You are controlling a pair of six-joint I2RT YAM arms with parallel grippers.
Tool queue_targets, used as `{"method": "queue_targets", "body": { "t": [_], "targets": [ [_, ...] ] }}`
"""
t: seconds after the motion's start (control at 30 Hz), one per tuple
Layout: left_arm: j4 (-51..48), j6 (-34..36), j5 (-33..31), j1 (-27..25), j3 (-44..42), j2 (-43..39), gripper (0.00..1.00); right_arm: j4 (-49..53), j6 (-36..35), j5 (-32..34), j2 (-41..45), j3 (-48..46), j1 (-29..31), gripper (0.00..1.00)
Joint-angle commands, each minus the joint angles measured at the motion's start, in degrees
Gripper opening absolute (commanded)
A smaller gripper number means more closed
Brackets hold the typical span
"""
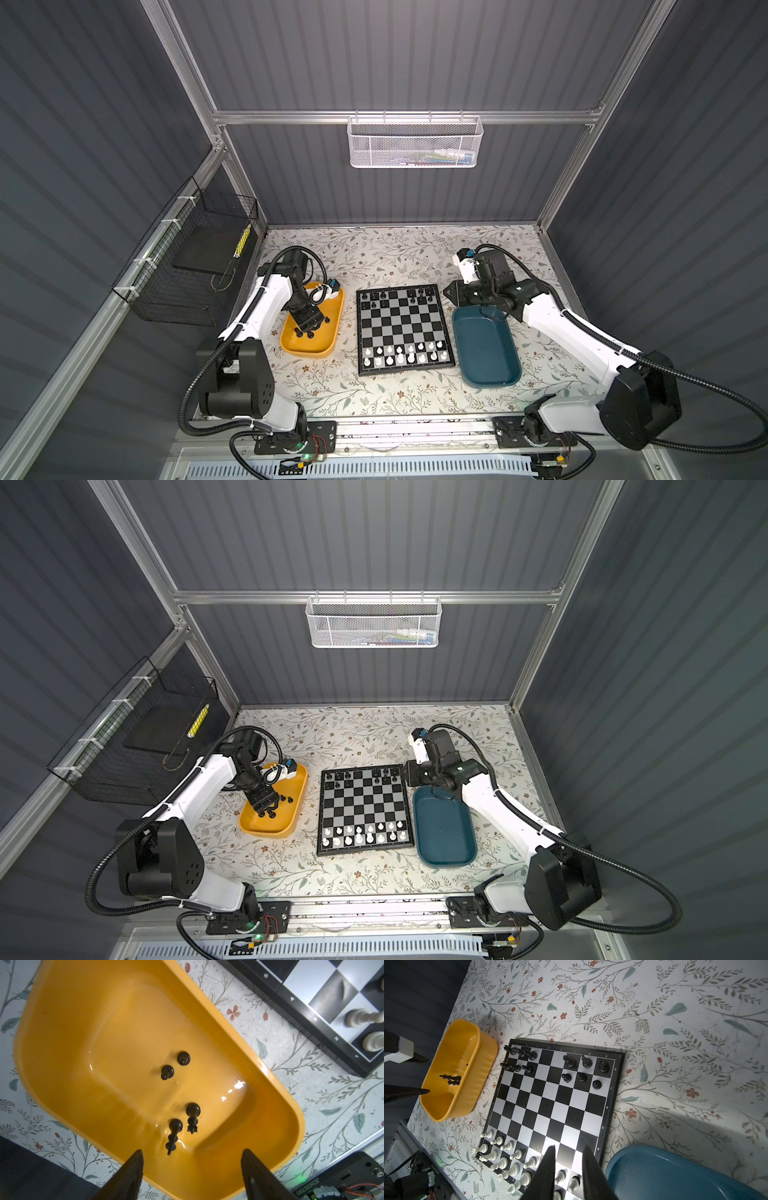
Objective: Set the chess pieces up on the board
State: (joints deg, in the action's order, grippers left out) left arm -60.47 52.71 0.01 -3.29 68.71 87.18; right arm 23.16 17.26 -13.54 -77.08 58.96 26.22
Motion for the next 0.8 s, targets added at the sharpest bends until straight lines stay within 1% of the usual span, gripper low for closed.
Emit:
{"method": "queue_targets", "body": {
  "t": [0.0, 0.3, 0.47, 0.63, 0.77],
  "targets": [
    [-2.55, 2.39, 0.24, -0.05, -0.75, 1.15, 0.70, -0.32, -1.28, -0.28, -0.35, 1.69, -0.06, 0.26],
    [-2.99, 4.36, -0.47, -0.12, -1.50, 2.71, 0.61, -0.33, -1.22, -1.30, -1.41, 1.91, -0.03, 0.26],
    [-0.90, 5.45, -3.05, -0.23, -3.97, 3.67, 0.58, -0.22, -1.30, -1.23, -1.30, 1.91, -0.09, 0.26],
    [-0.66, 5.11, -2.73, -0.39, -3.32, 5.15, 0.54, -0.13, -1.41, -1.21, -1.36, 2.04, -0.06, 0.26],
    [0.47, 5.93, -3.16, -0.82, -3.95, 5.55, 0.49, -0.22, -1.24, -1.30, -1.41, 1.56, -0.06, 0.26]
  ]
}}
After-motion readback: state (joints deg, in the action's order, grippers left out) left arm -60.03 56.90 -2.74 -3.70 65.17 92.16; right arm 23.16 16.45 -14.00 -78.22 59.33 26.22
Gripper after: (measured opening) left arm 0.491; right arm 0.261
